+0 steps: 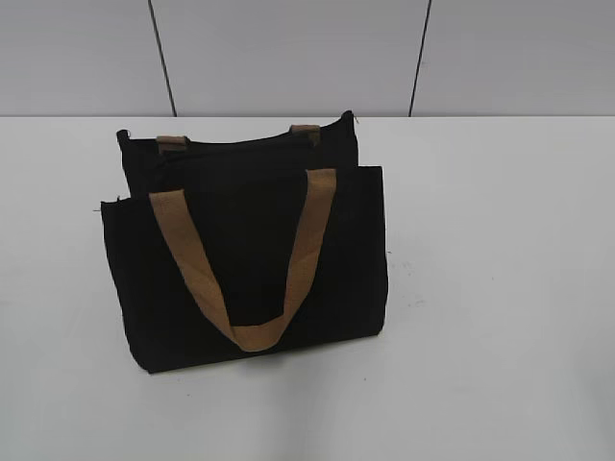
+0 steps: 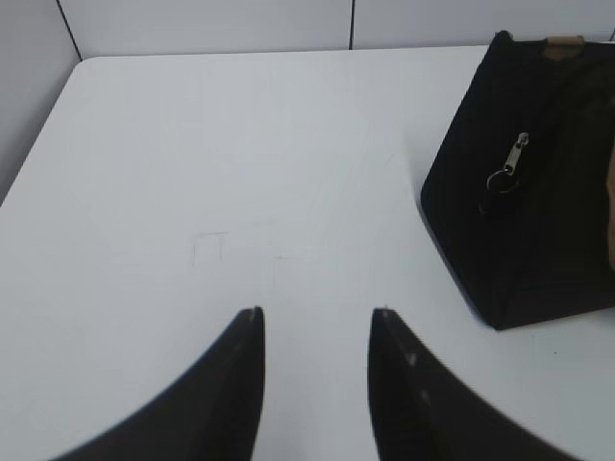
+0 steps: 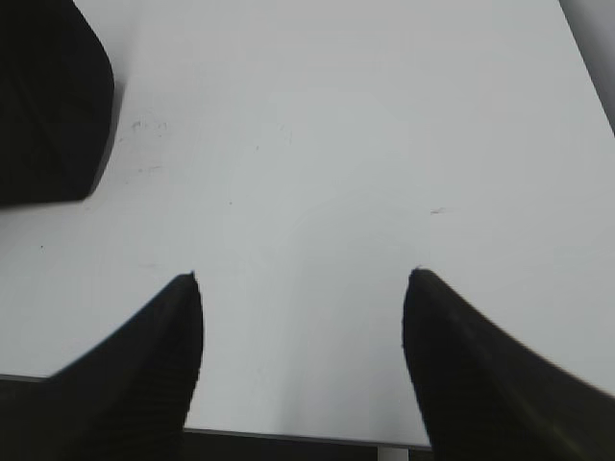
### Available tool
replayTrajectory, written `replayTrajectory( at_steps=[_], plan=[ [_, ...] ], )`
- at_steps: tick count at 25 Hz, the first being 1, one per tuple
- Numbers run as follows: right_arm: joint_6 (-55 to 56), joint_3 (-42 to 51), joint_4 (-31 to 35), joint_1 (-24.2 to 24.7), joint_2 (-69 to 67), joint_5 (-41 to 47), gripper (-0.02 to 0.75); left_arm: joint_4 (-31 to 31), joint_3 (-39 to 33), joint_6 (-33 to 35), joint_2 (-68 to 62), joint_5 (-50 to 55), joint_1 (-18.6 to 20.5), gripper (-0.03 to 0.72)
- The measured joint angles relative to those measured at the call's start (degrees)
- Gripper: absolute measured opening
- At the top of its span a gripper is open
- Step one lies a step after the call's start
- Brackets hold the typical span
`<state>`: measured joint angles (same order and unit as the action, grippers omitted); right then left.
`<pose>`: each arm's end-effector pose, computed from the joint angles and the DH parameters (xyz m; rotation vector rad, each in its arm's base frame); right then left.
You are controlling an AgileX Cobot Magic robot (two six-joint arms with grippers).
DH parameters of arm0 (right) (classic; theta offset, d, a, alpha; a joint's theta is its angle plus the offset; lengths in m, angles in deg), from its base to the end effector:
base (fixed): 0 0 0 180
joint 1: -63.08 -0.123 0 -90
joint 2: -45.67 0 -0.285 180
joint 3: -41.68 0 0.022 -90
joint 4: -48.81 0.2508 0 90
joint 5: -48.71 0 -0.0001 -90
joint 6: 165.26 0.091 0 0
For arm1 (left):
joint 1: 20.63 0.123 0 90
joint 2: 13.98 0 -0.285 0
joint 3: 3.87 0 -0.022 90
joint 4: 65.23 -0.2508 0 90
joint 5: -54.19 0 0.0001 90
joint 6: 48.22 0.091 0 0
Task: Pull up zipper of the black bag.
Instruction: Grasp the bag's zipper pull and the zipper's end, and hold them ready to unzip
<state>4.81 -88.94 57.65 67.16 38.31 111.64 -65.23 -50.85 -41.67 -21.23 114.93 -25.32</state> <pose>-0.0056 0.0129 0.2711 -0.1161 2.0754 0.0368 -0.0096 0.0008 0.2849 0.1965 1.9970 0.0208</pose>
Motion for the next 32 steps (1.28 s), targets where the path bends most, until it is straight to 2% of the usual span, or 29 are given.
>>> replayTrajectory(
  at_steps=[32],
  plan=[
    [-0.04, 0.0, 0.0, 0.0, 0.0, 0.0, 0.507, 0.0, 0.0, 0.0, 0.0, -0.01, 0.0, 0.277]
  ],
)
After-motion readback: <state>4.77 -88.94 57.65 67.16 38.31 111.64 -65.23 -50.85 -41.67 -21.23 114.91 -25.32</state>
